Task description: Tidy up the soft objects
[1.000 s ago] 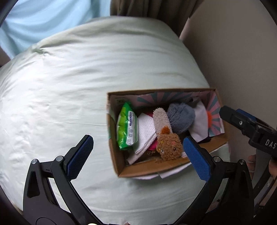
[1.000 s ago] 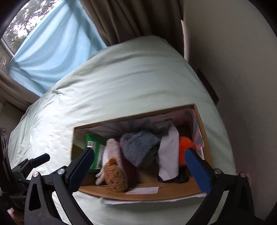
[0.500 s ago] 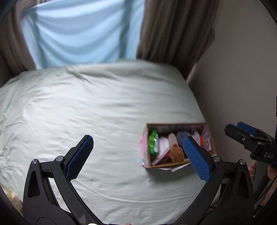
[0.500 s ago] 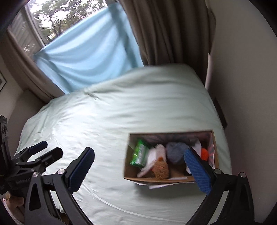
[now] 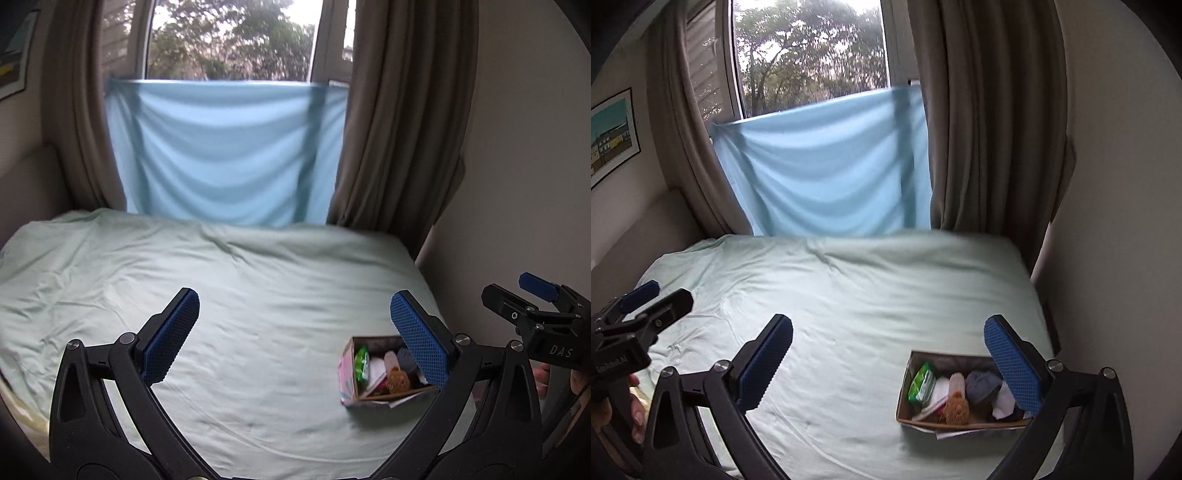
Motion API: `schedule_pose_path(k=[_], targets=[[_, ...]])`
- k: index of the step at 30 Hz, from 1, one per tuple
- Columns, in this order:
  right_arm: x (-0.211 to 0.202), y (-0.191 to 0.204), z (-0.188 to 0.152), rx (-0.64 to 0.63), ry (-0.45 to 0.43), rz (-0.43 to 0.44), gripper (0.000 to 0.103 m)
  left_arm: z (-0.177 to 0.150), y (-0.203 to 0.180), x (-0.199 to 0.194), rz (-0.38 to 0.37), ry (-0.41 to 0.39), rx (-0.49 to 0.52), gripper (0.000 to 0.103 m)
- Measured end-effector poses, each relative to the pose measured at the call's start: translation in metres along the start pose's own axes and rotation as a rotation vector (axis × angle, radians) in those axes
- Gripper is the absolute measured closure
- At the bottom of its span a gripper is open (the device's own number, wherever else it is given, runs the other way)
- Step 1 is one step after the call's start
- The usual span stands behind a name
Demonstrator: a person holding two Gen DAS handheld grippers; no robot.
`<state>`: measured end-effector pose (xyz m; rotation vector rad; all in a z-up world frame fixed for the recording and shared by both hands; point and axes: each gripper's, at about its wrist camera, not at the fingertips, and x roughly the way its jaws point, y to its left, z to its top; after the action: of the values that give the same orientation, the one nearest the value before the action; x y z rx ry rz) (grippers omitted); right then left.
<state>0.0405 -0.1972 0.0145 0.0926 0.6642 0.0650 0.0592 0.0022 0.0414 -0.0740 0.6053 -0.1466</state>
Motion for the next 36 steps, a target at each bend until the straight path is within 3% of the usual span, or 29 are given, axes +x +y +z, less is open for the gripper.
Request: schedule_pose_path(k=[13, 36], targets=[[-0.025, 0.009, -0.004, 0.035, -0.059, -0.081, 0.0, -0.008, 0.013, -0.023, 0.015, -0.035, 0.044, 0.0], [-0.026, 0.012, 0.001, 0.044, -0.077, -0.103, 0.0, -0.004, 0.004, -0.022, 0.011, -0.052, 0.077, 0.0]])
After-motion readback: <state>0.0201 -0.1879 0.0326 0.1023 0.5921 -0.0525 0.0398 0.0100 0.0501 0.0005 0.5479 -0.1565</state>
